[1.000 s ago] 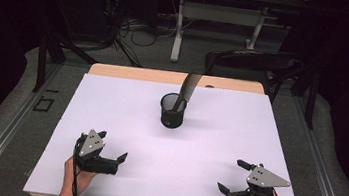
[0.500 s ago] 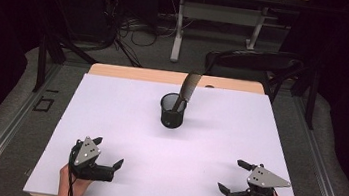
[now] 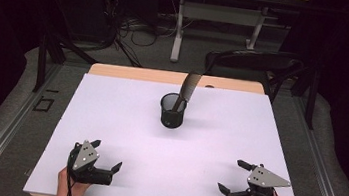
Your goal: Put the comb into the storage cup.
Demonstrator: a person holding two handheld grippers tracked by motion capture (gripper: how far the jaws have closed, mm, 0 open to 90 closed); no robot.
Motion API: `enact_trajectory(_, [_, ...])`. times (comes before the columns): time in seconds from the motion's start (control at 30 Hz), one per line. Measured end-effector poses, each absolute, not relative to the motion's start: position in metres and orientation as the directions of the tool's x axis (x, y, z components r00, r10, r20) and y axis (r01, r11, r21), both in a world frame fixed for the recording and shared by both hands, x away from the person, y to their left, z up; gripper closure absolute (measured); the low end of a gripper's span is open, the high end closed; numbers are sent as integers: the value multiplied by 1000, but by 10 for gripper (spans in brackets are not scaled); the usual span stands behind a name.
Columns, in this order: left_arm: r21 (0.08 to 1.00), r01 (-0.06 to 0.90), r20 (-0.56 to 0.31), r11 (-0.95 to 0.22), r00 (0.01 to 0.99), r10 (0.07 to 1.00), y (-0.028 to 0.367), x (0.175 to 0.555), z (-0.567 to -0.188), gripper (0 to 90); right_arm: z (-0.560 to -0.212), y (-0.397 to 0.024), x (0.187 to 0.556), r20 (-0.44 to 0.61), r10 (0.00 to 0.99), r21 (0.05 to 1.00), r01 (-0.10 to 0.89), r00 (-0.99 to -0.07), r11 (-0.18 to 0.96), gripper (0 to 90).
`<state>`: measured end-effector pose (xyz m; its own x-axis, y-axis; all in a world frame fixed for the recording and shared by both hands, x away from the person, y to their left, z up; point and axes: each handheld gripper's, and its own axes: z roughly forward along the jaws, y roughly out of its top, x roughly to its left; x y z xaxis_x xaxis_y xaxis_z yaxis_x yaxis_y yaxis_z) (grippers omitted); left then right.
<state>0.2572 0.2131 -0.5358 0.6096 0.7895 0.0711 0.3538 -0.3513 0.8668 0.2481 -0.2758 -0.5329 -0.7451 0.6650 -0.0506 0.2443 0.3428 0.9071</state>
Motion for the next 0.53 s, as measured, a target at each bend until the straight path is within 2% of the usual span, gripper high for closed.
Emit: enact_trajectory(0.53, [853, 367, 60, -370, 636, 769, 213, 262, -537, 0, -533, -275, 248, -55, 663, 903, 246, -746, 352, 7])
